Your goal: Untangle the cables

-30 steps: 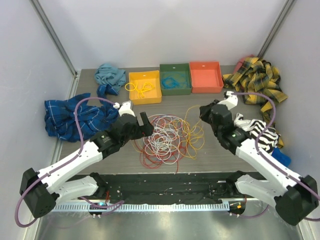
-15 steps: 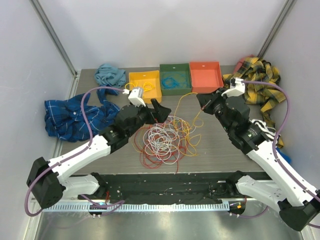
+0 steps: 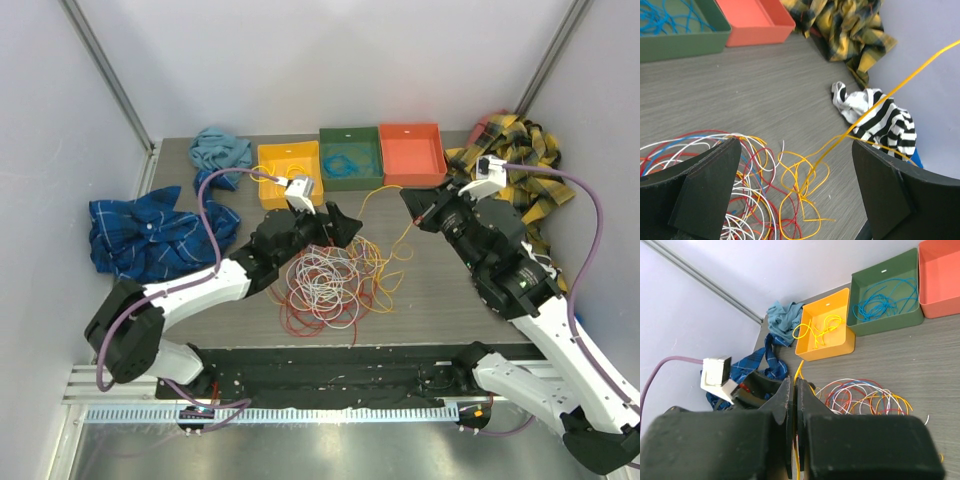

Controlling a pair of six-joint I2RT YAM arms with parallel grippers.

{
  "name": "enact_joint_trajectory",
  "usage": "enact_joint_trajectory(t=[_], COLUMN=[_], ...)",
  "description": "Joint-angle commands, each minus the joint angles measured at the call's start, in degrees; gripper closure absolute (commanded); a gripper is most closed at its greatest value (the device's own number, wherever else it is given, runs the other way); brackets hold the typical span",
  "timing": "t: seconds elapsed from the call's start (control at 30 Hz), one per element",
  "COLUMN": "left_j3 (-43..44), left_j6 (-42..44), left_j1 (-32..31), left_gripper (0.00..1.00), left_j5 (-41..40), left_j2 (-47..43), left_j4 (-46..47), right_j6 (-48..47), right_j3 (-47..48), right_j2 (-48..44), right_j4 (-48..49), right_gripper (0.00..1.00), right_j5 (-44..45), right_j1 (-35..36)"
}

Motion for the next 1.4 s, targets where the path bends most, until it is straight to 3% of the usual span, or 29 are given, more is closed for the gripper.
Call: enact_joint_trajectory(t=[0.0, 0.2, 0.47, 0.57, 0.6, 0.63, 0.7, 0.73, 0.83, 0.97, 1.37], left_j3=[3.2, 5.1, 7.1, 8.4, 8.9, 9.4, 10.5, 11.2, 17.2, 33.4, 76.6], left_j6=[0.0, 1.0, 0.5, 0.7, 1.1, 1.2, 2.7, 3.3, 6.4, 10.6, 14.8], left_j1=[-0.1, -0.3, -0.3, -0.3, -0.3, -0.3, -0.3, -0.3, -0.1, 1.7, 10.9], left_gripper=[0.07, 0.28, 0.48, 0.72, 0.94, 1.0, 1.0, 1.0, 1.0, 1.0, 1.0], left_j5=[4.3, 6.2, 9.2, 10.0, 10.0, 9.3, 8.8, 7.7, 3.7, -2.7, -9.3], left_j2=[2.0, 4.6, 8.4, 9.4, 9.4, 9.2, 7.8, 6.9, 3.5, 1.7, 14.2], left_j4=[4.9, 4.7, 5.7, 5.7, 4.6, 3.6, 2.5, 0.6, -9.3, -19.3, -35.0], right_j6=[-0.7, -0.8, -0.5, -0.2, -0.2, -0.3, -0.6, -1.0, -1.4, -2.0, -4.4], right_j3=[0.8, 0.1, -0.1, -0.1, 0.0, 0.0, -0.2, -0.4, -0.6, -1.0, -1.9], right_j2=[-1.0, -1.5, -1.2, -1.0, -1.1, -1.3, -2.0, -2.3, -3.1, -4.5, -10.3], right_j4=[0.4, 0.3, 0.4, 0.3, 0.2, 0.1, 0.1, 0.0, -1.8, -3.9, -7.3], right_gripper=[0.99, 0.99, 0.99, 0.99, 0.99, 0.99, 0.99, 0.91, 0.41, 0.22, 0.21], right_j5=[-1.6, -2.2, -3.3, -3.8, -3.8, -3.8, -3.5, -3.0, -1.9, 0.6, 3.9], right_j1=[0.3, 0.2, 0.2, 0.2, 0.2, 0.2, 0.2, 0.2, 0.2, 0.2, 0.3])
